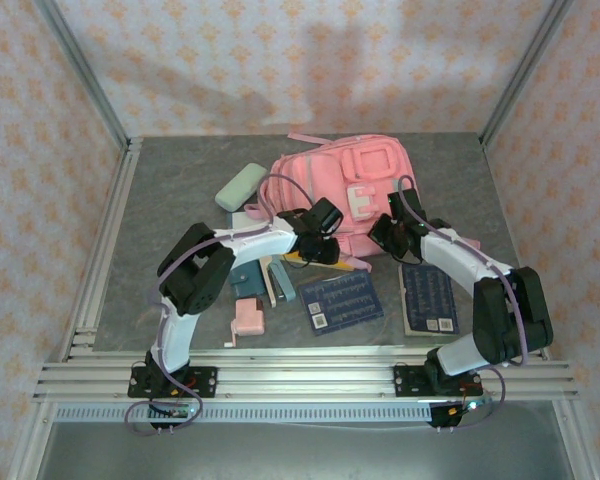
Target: Pack books, pencil case, and school supplies into a backpack
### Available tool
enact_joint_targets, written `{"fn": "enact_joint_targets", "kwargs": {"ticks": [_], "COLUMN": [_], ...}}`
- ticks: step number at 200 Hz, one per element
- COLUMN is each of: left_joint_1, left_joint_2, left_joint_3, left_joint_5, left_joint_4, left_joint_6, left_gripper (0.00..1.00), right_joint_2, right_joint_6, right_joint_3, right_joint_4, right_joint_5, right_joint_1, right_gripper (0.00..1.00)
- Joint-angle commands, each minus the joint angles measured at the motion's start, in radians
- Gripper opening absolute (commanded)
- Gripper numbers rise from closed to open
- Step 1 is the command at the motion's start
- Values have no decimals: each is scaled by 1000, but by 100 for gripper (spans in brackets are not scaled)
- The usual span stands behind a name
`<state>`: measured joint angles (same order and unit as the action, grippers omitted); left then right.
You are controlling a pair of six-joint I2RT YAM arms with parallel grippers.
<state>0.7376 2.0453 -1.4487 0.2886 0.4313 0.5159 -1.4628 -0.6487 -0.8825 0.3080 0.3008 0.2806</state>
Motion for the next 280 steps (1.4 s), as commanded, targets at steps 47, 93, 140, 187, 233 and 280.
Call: {"fn": "enact_joint_targets", "kwargs": {"ticks": [47, 93, 140, 187, 233, 280], "left_joint_1": [-27, -33, -32, -15, 3, 8], "left_joint_2": [-101, -86, -41, 2, 39, 30], "left_joint_3": [38, 46, 32, 4, -29, -52], "left_joint_5": [-18, -18, 1, -4, -19, -26], "left_joint_4": [6, 1, -11, 0, 18, 31], "left_joint_6": [-13, -18, -13, -18, -27, -28], "left_gripper": [32, 29, 29, 29, 32, 35], "right_joint_2": [18, 12, 6, -11, -51, -107], "right_joint_6": [23, 23, 32, 38, 40, 41], "right_joint_3": [16, 24, 28, 23, 24, 24], "right_joint_4": [-6, -9, -7, -6, -16, -24], "right_joint_5": [0, 3, 3, 4, 19, 4], "right_joint_1": [-3, -1, -1, -3, -1, 0], "right_gripper": [8, 7, 7, 7, 7, 10]}}
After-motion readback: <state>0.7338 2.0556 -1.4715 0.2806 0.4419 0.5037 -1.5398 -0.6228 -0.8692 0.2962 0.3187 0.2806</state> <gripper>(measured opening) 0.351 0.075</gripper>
